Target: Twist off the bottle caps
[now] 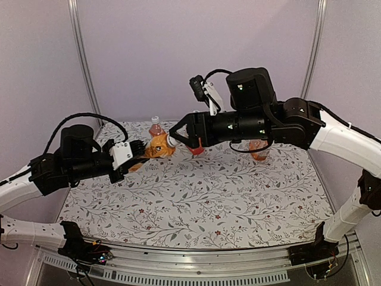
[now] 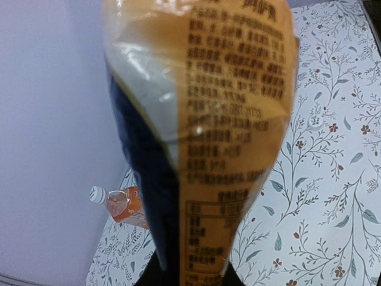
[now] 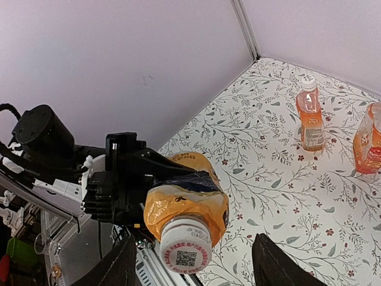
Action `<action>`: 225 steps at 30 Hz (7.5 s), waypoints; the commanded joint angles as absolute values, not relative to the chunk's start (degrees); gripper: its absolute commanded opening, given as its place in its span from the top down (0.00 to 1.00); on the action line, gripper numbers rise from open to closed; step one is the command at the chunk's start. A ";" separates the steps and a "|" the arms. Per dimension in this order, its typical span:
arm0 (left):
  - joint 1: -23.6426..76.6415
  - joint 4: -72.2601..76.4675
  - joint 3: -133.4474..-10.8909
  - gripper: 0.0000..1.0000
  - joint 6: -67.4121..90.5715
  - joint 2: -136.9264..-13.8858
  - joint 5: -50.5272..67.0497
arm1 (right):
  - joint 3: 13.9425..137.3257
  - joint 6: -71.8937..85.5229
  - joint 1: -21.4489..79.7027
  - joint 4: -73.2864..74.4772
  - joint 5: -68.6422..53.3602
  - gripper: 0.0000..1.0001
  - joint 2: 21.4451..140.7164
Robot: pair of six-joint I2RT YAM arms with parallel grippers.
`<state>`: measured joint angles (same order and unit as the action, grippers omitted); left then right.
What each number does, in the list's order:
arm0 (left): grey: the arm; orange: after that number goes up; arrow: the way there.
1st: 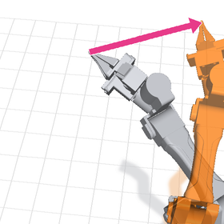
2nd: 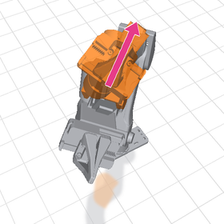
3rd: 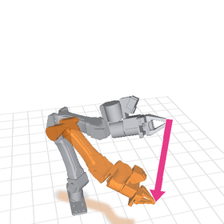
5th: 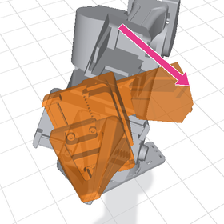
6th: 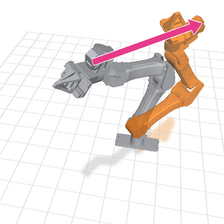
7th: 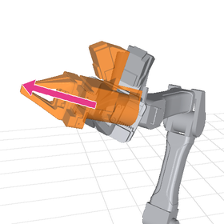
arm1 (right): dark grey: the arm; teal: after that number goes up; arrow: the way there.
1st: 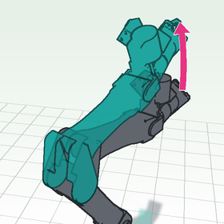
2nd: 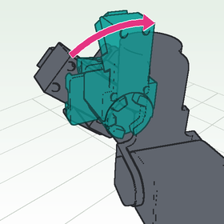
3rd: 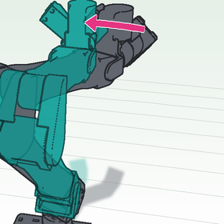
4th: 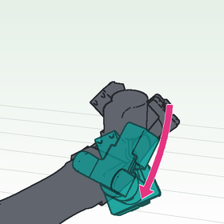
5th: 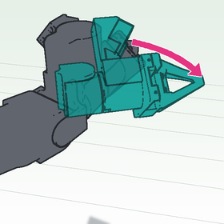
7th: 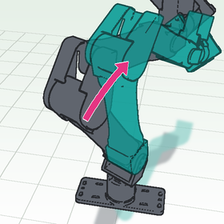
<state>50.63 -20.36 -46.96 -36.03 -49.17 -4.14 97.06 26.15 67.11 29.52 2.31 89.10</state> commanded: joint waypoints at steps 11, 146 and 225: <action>50.72 -18.61 -46.51 1.00 -36.46 -49.31 -5.12 | 100.29 32.78 66.10 33.18 -6.13 0.56 92.89; 50.50 -34.18 -44.58 1.00 -20.76 -45.81 24.85 | 89.61 -42.77 72.17 48.04 -2.49 1.00 77.62; 54.62 -14.01 -54.29 1.00 -10.96 -50.81 31.02 | 96.68 -6.35 71.14 12.49 -20.68 0.74 87.51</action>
<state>53.43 -15.35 -54.70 -10.83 -50.96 30.68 95.15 -7.03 71.13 12.80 -18.26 86.17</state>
